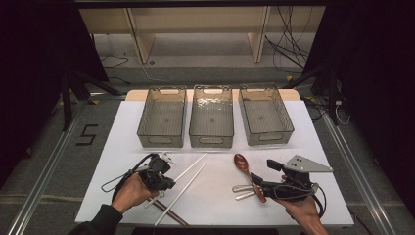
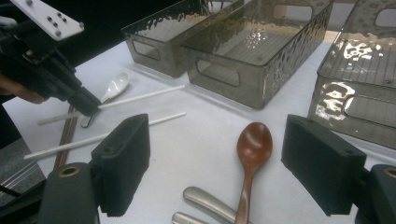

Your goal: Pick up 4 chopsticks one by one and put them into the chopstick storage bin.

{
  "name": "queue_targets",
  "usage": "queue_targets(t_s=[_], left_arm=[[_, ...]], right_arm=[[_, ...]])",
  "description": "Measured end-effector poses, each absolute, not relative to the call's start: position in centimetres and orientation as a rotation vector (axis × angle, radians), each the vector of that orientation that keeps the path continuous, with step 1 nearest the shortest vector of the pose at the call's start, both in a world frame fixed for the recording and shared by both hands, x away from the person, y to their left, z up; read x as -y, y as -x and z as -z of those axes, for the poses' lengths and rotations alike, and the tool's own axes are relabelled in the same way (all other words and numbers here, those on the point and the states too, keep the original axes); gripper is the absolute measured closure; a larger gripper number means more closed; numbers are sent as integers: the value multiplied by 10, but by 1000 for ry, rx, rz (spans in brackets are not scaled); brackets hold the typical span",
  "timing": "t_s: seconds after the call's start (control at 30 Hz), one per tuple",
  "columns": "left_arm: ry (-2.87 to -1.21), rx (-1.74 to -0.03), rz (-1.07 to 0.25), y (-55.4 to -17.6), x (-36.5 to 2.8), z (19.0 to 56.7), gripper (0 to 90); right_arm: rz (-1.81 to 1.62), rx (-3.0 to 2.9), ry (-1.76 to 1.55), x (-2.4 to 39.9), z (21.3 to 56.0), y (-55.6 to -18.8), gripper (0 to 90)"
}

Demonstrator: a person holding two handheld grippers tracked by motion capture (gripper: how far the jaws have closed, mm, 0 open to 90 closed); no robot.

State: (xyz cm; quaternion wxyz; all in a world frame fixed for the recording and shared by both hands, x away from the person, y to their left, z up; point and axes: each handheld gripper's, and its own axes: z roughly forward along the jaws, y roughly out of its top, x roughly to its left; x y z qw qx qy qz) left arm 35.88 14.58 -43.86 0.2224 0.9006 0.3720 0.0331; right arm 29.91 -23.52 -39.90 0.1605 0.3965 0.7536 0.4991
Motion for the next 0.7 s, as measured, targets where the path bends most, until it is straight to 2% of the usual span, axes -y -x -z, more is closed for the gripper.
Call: queue_targets(t_s=[0.33, 0.7], left_arm=[[-2406, -1012, -114, -362, -154, 420, 838], [-2307, -1035, -181, -383, -166, 395, 838]], right_arm=[[-1428, -2150, -1134, 235, 399, -299, 245], [-1431, -2149, -1136, 236, 399, -300, 245]])
